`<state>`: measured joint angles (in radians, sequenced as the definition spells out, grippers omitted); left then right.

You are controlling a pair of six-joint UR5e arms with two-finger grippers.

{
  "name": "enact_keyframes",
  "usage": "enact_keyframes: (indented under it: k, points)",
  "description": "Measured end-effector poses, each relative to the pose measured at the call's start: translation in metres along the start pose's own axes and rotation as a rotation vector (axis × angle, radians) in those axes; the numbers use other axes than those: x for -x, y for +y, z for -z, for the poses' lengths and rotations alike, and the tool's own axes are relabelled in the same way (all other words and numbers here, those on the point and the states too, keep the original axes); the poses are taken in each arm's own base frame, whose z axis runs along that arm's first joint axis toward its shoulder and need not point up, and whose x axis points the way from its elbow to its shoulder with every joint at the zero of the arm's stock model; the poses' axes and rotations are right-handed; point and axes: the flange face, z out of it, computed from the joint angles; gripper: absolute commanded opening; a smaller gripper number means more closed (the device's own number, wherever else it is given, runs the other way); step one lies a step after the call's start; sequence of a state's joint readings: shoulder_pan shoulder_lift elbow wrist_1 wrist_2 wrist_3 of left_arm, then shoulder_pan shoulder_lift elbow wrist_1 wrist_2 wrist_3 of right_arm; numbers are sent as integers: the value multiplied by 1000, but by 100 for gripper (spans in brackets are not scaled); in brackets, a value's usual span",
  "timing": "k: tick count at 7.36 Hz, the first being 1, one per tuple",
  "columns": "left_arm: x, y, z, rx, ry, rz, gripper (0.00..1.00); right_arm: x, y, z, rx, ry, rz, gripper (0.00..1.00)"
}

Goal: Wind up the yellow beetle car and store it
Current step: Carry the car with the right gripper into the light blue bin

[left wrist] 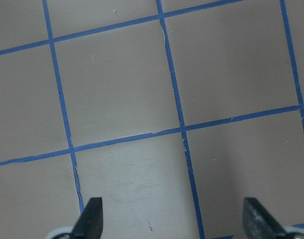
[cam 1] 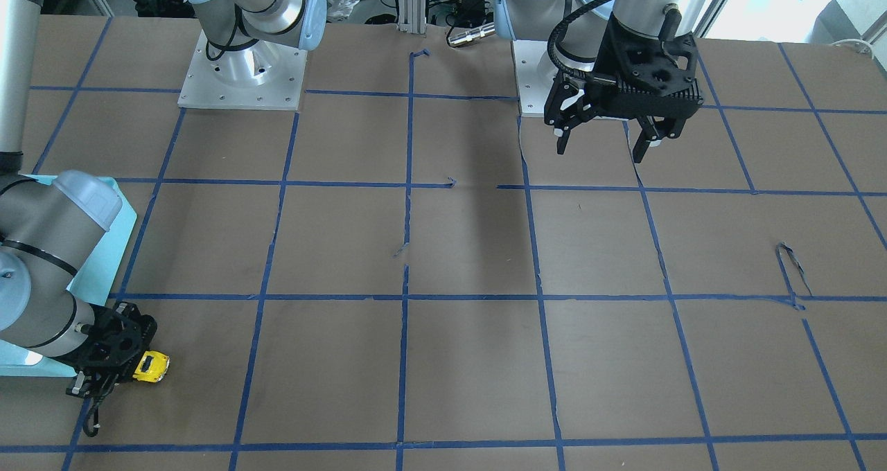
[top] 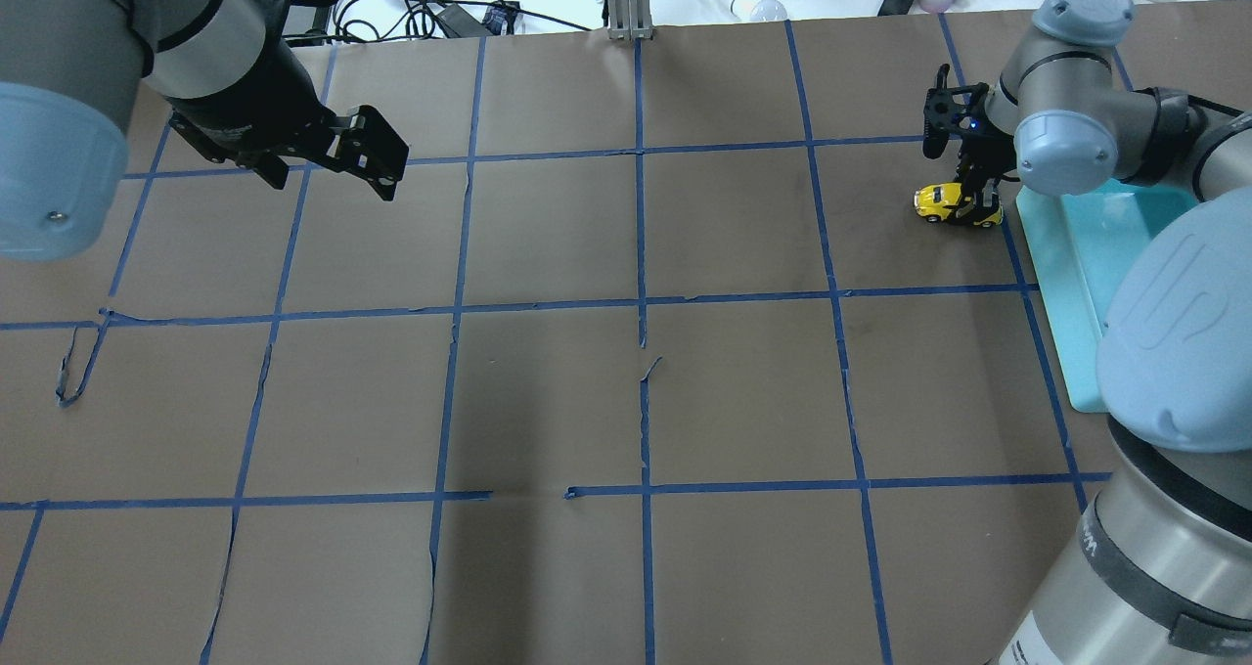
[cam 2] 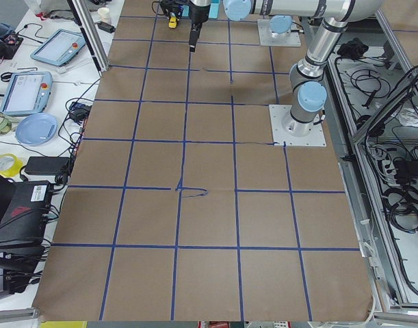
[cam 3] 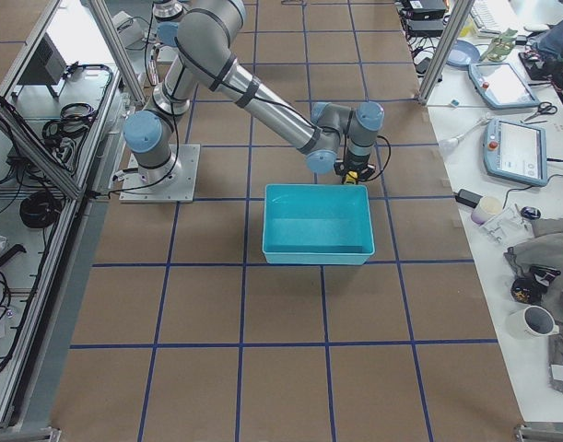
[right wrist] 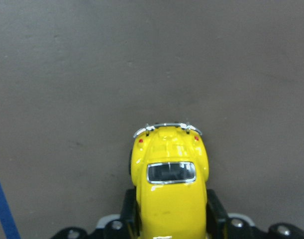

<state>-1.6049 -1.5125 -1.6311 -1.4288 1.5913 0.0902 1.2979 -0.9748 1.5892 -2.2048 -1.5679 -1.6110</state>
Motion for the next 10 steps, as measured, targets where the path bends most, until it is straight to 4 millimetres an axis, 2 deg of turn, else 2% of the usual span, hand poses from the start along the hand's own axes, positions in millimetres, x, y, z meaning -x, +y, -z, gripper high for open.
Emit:
enact_keyframes:
  k: [1,2,3,6,7,8,9,10]
  points:
    - [-3,2,0,4,0,31,100,1,-2,8,-4,6,2,0]
    - [-4,2,-1,6,-1,49,100,4,-5,27,-7,11,7,0]
    - [-4,2,-2,7,-3,59,100,12,-8,56,-10,12,10,0]
    - [-3,2,-4,13,-10,67,100,48,-8,164,-1,10,12,0]
    - [-3,2,-4,12,-10,68,100,54,6,184,17,-22,23,0]
    - [-3,2,-4,10,-10,69,100,55,36,190,41,-53,41,0]
    - [-3,2,-3,8,-10,69,100,55,75,187,52,-80,38,0]
    - [-3,2,-3,7,-10,69,100,57,110,174,51,-103,29,0]
